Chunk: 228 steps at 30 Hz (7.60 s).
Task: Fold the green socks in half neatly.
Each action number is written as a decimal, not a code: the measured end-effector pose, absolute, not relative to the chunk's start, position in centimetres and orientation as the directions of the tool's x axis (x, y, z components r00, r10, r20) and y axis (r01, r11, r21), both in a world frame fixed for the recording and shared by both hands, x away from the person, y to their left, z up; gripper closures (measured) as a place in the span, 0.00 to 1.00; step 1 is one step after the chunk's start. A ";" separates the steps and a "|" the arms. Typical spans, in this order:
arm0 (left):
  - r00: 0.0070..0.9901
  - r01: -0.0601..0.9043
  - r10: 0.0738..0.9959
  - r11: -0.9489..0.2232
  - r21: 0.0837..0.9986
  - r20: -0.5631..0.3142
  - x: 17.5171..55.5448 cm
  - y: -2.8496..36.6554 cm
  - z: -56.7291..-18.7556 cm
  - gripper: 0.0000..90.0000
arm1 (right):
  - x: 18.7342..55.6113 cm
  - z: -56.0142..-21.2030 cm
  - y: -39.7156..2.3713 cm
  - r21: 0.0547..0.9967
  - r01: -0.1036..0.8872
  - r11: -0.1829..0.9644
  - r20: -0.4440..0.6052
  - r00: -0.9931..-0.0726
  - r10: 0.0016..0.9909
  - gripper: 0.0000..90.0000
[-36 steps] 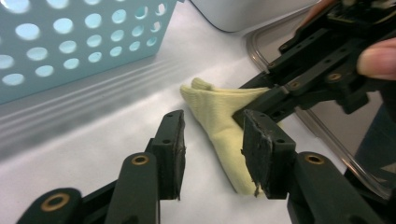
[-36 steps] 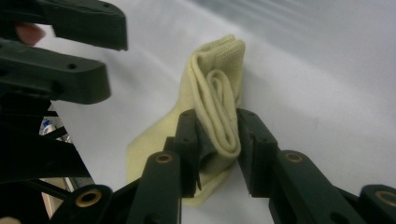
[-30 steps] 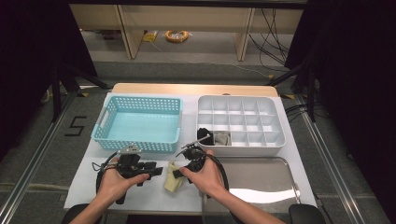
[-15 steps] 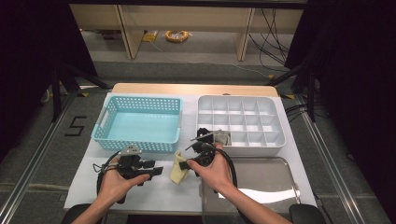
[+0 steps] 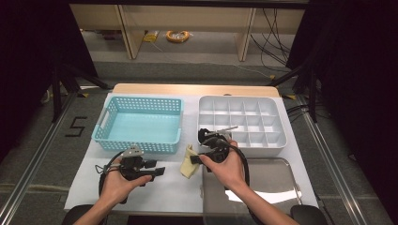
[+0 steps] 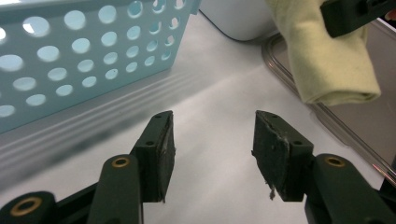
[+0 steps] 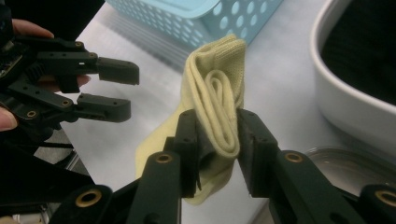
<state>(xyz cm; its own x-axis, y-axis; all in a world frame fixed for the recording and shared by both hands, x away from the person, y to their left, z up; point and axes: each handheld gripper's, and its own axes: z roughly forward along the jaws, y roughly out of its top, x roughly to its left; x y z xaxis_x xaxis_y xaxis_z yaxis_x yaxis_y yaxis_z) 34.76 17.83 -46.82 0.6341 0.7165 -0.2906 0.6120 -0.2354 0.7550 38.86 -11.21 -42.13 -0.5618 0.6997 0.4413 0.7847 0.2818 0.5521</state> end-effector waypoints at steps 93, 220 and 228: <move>0.644 0.587 0.715 -0.236 0.775 -0.270 34.8 17.5 -46.8 0.51 | 45.0 -38.7 -25.5 0.592 0.806 0.015 0.367 -0.286 0.885 0.80; 0.666 0.589 0.693 -0.262 0.764 -0.276 34.7 16.5 -47.1 0.47 | 44.5 -39.1 -23.9 0.550 0.794 0.258 0.132 -0.388 0.912 0.75; 0.685 0.581 0.672 -0.270 0.767 -0.282 34.8 16.0 -47.2 0.46 | 43.1 -38.7 -25.9 0.572 0.796 0.199 0.179 -0.358 0.916 0.71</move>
